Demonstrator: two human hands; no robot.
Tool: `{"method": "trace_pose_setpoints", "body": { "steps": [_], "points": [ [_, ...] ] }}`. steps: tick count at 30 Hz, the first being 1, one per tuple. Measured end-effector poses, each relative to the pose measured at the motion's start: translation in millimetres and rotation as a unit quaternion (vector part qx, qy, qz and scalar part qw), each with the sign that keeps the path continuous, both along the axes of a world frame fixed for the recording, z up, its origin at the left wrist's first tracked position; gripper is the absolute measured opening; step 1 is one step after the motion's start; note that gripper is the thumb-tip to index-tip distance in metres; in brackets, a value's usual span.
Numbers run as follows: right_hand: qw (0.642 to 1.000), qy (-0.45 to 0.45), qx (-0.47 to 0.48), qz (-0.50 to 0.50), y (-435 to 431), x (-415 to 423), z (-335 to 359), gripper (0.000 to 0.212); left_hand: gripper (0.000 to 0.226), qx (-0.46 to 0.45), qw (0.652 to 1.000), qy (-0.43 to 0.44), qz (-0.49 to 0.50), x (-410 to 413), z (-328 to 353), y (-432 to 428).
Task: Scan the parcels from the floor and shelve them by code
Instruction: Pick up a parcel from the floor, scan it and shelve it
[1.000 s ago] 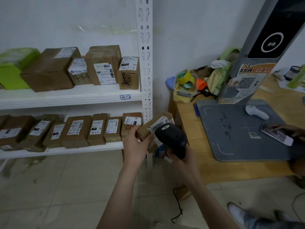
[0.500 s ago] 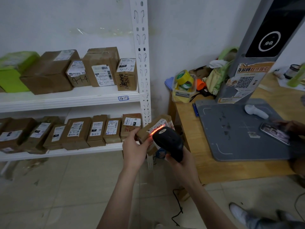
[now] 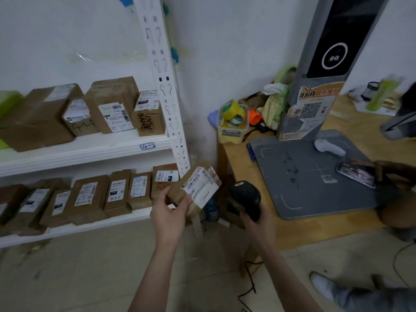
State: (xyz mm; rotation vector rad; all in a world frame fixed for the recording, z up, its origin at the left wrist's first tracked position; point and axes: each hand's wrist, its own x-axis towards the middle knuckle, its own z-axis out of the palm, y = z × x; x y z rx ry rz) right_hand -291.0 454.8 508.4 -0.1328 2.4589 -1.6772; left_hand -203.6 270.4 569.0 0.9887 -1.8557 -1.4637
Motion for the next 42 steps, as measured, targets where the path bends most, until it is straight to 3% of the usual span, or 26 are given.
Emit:
{"method": "trace_pose_setpoints", "body": {
  "steps": [6, 11, 18, 25, 30, 36, 42],
  "points": [
    [0.993, -0.073, 0.083, -0.045, 24.8, -42.0, -53.4, 0.013, 0.056, 0.032, 0.999, 0.009, -0.017, -4.4, -2.0, 4.9],
    [0.980, -0.156, 0.116, -0.043, 35.8, -69.1, -84.0, 0.019, 0.061, 0.043, 0.999, 0.012, -0.023, -8.8, -7.6, 10.8],
    [0.965, -0.181, 0.190, -0.024, 42.0, -88.3, -111.6, 0.029, 0.060, 0.039, 0.999, -0.008, -0.027, -9.6, -11.6, 10.7],
    [0.956, -0.137, 0.258, -0.030, 41.4, -89.2, -116.8, 0.038, 0.061, 0.015, 0.999, -0.027, -0.016, -10.6, -14.0, 8.0],
    [0.949, -0.071, 0.299, -0.070, 36.9, -81.6, -121.2, 0.059, 0.057, 0.008, 0.999, -0.036, -0.025, -14.6, -14.0, 10.9],
    [0.959, 0.095, 0.210, -0.166, 8.4, -68.7, -75.4, 0.076, 0.058, 0.003, 0.999, -0.031, -0.039, -19.2, -10.2, 0.5],
    [0.989, 0.139, 0.043, -0.030, -52.5, -64.0, 31.4, 0.065, 0.048, -0.008, 0.998, 0.000, -0.068, -22.0, 24.4, -28.6]
  ]
}}
